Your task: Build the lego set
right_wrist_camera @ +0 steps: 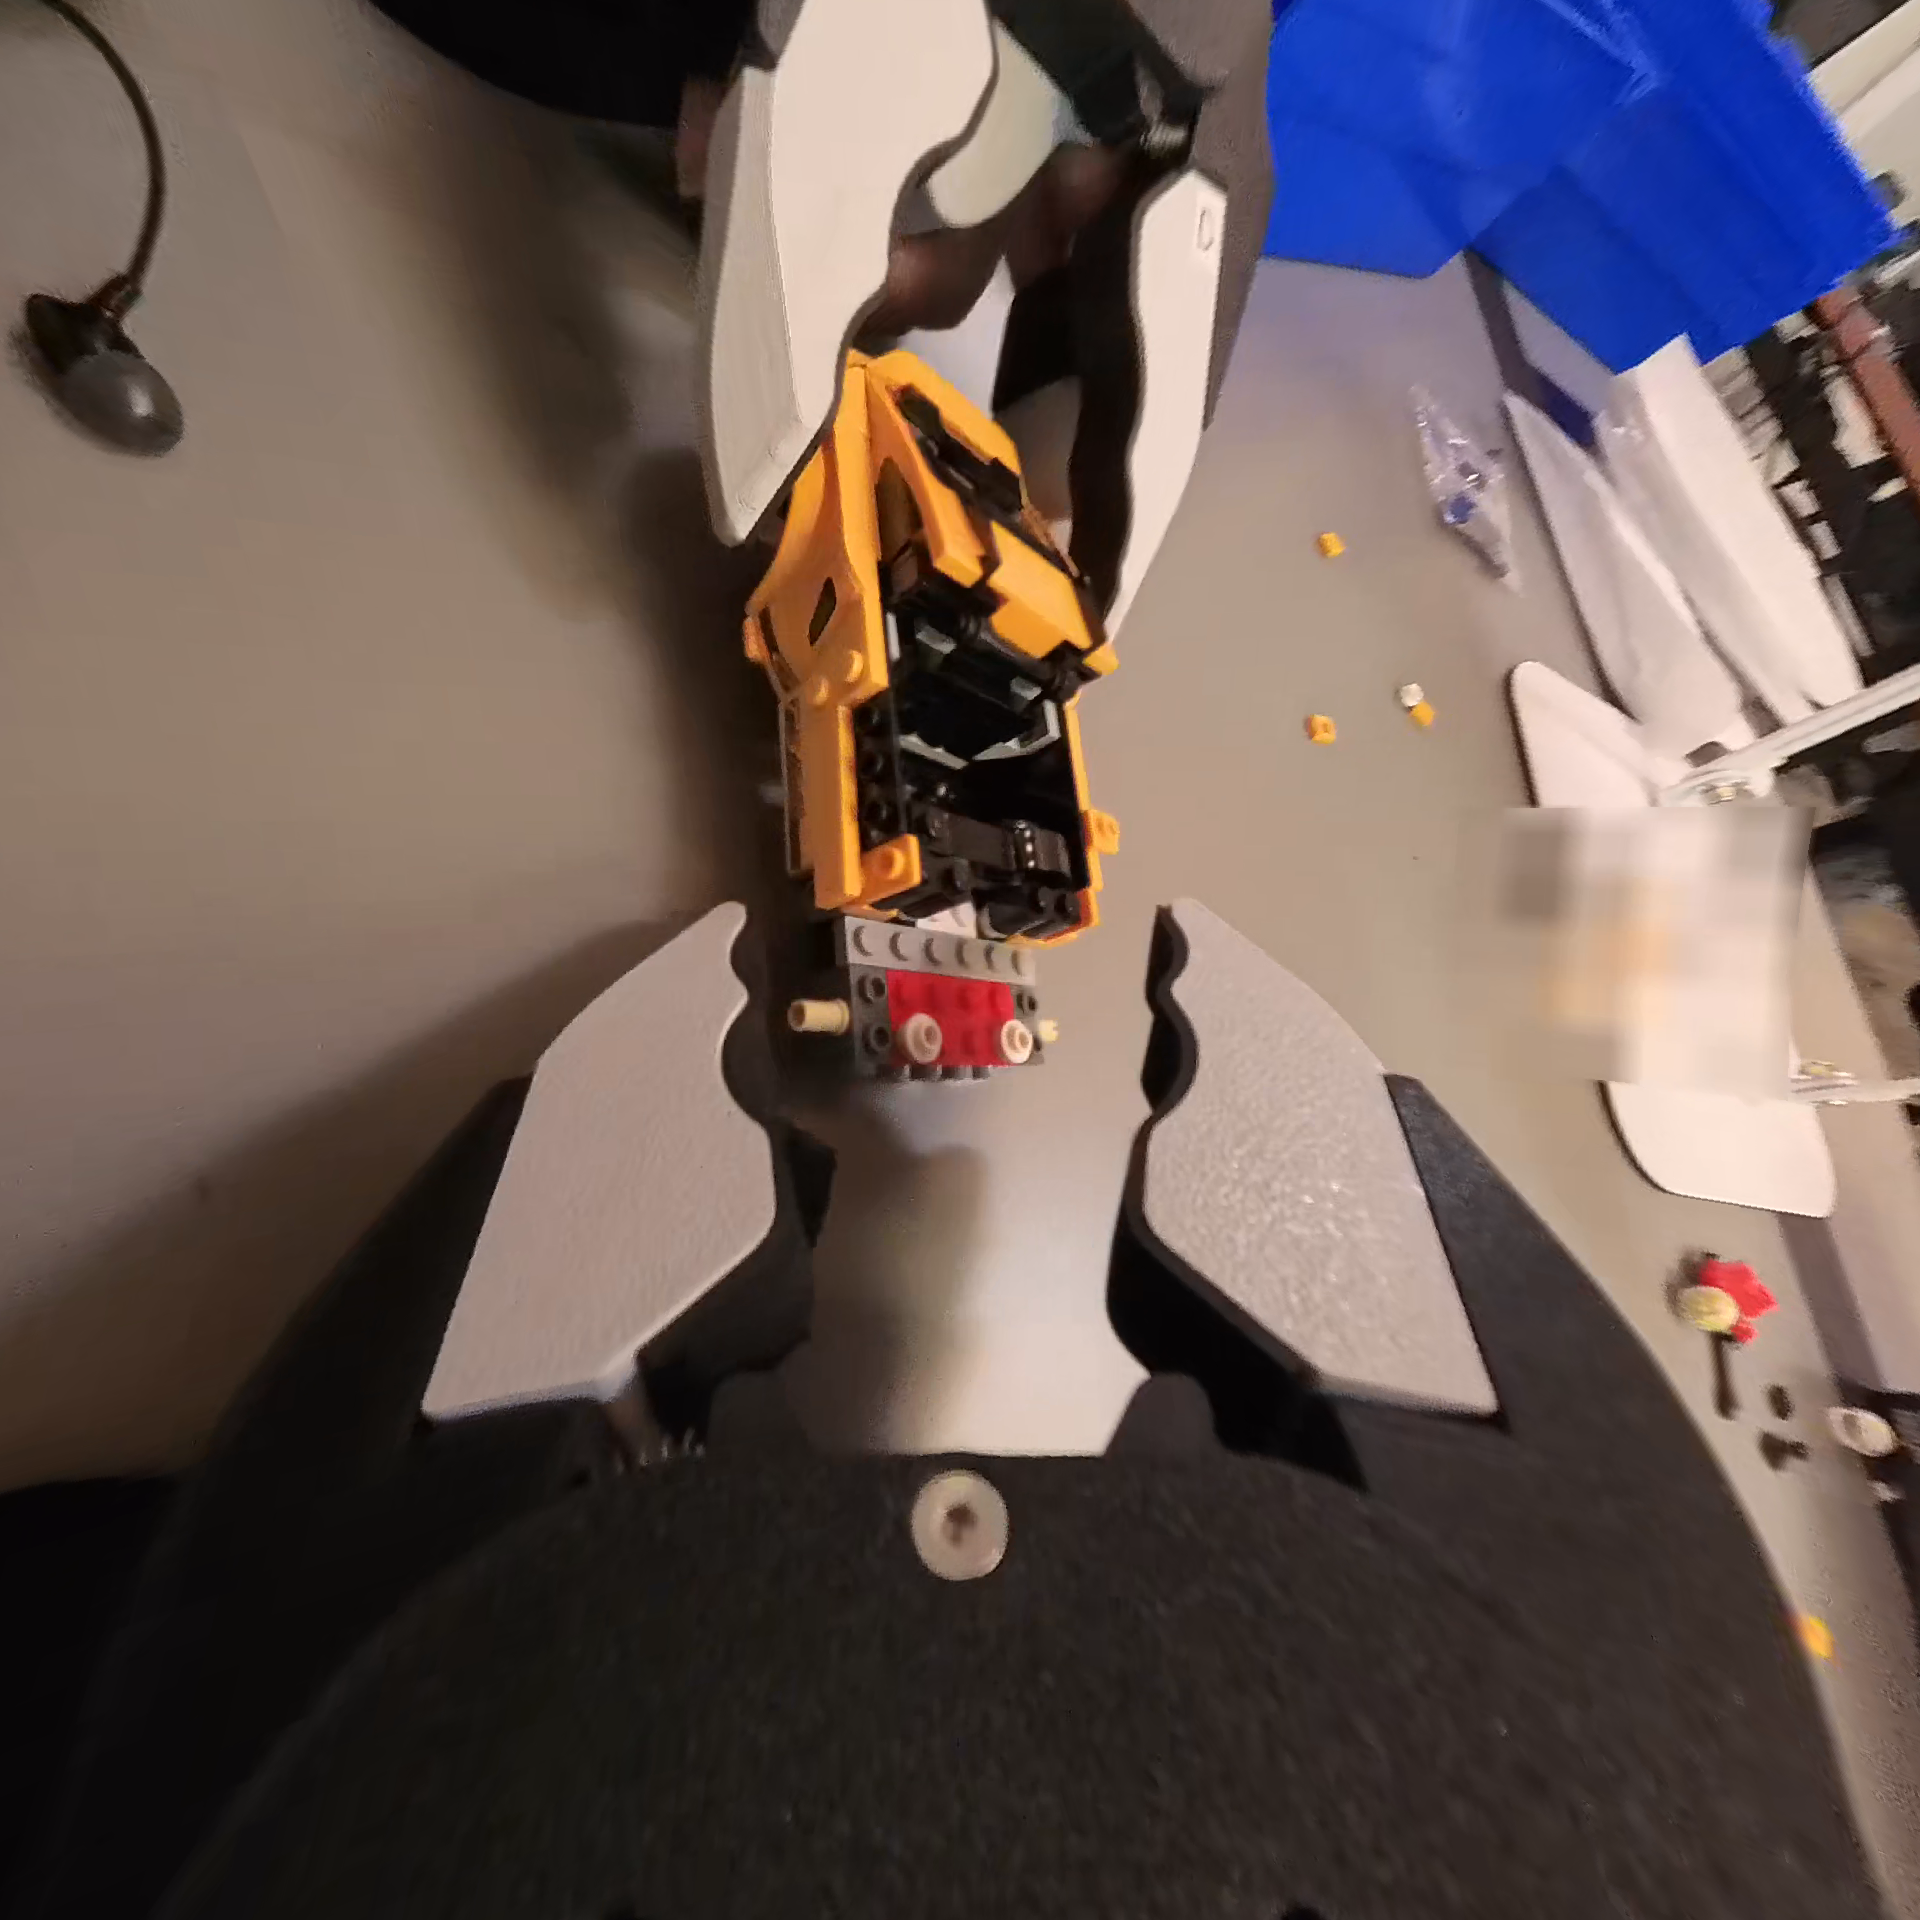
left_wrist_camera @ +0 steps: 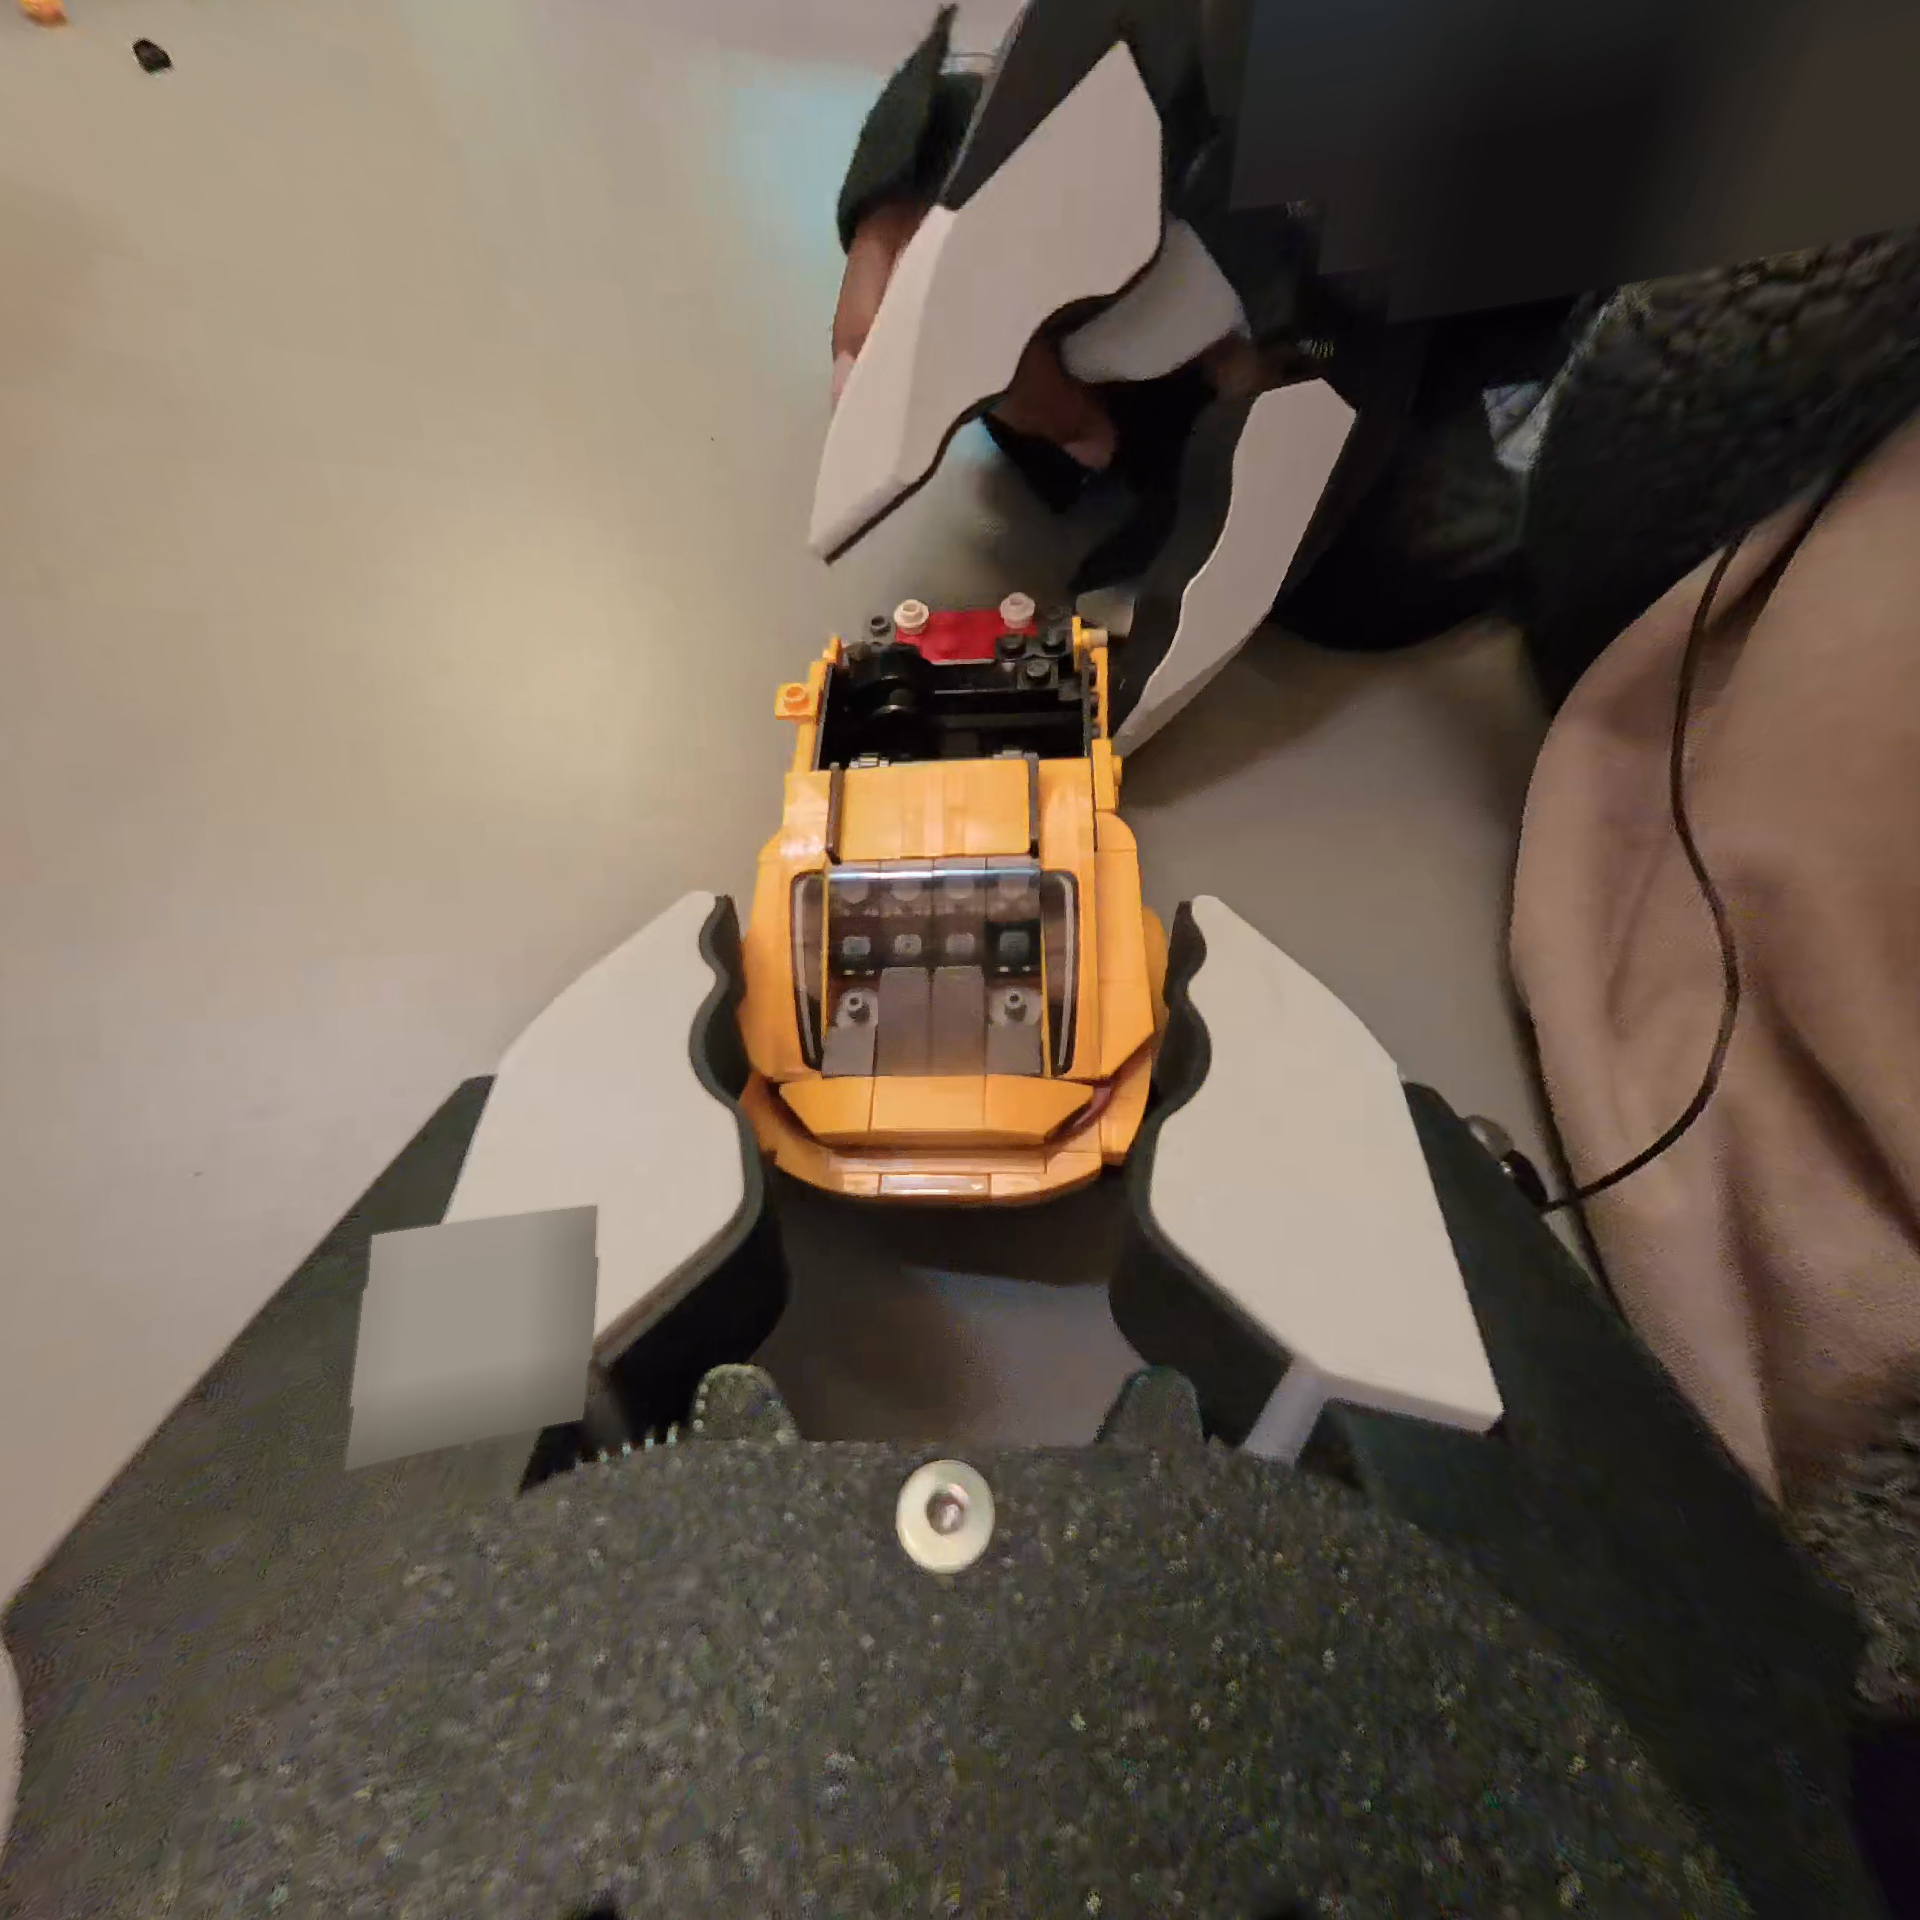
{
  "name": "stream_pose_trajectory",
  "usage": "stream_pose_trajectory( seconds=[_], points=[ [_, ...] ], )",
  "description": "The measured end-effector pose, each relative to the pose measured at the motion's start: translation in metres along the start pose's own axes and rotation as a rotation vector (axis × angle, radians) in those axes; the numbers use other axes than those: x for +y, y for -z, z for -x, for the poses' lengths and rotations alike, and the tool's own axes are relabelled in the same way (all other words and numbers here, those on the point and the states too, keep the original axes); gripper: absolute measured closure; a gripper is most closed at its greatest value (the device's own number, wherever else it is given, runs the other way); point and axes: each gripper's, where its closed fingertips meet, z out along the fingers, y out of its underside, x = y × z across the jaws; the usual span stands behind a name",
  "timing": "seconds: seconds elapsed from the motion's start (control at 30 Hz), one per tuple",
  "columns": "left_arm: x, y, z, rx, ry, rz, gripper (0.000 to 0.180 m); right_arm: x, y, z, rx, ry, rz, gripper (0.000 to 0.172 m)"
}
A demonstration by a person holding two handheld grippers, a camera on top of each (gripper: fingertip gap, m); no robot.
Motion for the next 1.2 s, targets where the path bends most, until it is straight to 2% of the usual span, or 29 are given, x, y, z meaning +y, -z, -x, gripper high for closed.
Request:
stream_pose_trajectory(
  seconds=[0.1, 0.47, 1.2],
  points=[
    [-0.001, 0.001, -0.001, 0.025, 0.044, -0.008, 0.102, -0.007, 0.003, -0.007, 0.049, 0.023, -0.038, 0.106],
    [-0.001, 0.005, -0.002, 0.065, 0.093, -0.017, 0.102, -0.017, 0.007, -0.007, 0.025, -0.01, -0.105, 0.108],
    [0.002, 0.006, -0.004, 0.052, 0.03, 0.005, 0.102, -0.015, 0.013, -0.009, 0.021, -0.03, -0.142, 0.112]
  ],
)
